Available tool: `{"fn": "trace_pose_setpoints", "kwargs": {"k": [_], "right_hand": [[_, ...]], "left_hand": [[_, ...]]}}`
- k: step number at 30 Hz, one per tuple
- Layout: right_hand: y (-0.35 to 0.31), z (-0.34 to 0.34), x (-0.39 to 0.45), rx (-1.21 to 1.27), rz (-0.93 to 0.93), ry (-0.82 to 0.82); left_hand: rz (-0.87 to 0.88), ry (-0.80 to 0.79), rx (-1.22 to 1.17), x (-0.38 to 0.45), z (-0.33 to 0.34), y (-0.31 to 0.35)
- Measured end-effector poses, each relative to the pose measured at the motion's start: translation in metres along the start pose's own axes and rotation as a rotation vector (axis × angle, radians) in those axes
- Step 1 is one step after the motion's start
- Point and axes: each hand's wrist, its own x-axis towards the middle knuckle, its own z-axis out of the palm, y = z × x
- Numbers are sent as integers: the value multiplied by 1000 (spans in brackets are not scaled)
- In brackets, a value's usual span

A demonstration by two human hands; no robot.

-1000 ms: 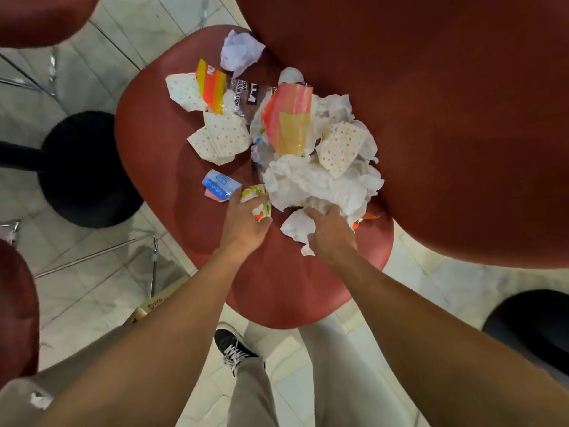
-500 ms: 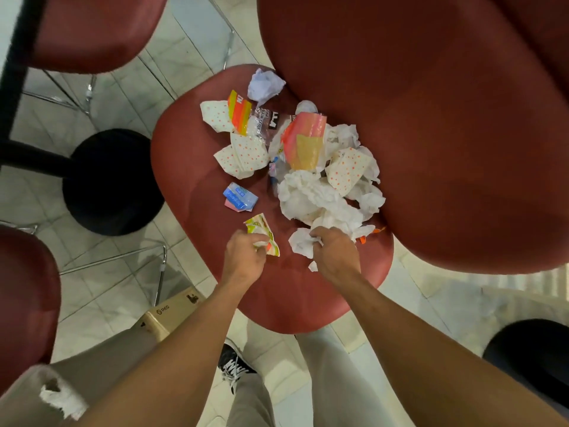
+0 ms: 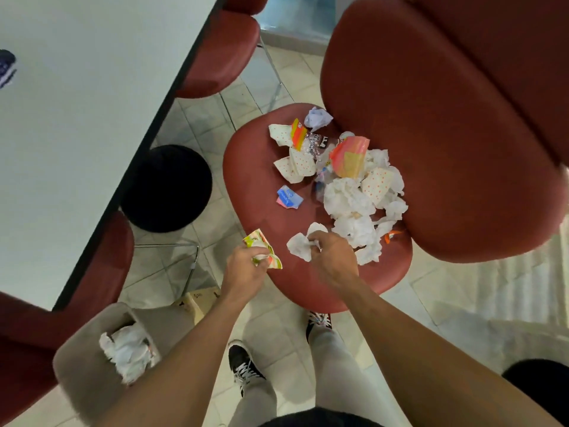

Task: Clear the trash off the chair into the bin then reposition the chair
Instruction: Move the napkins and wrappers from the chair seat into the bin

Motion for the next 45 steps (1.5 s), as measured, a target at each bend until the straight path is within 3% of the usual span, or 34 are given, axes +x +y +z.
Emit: {"fn": "trace_pose_setpoints", "kwargs": {"k": [14, 29, 33, 45], "right_hand": [[-137, 115, -87, -122, -272, -151], [-237, 253, -152, -230, -462, -429], [-247, 272, -158, -273, -505, -533], [-203, 226, -120, -256, -429, -476]], "left_hand": [[-214, 204, -148, -97, -113, -150], [-432, 427, -154, -180, -163, -295], [-469, 402, -176, -186, -167, -309], [-451, 305, -209, -150, -151, -262]]}}
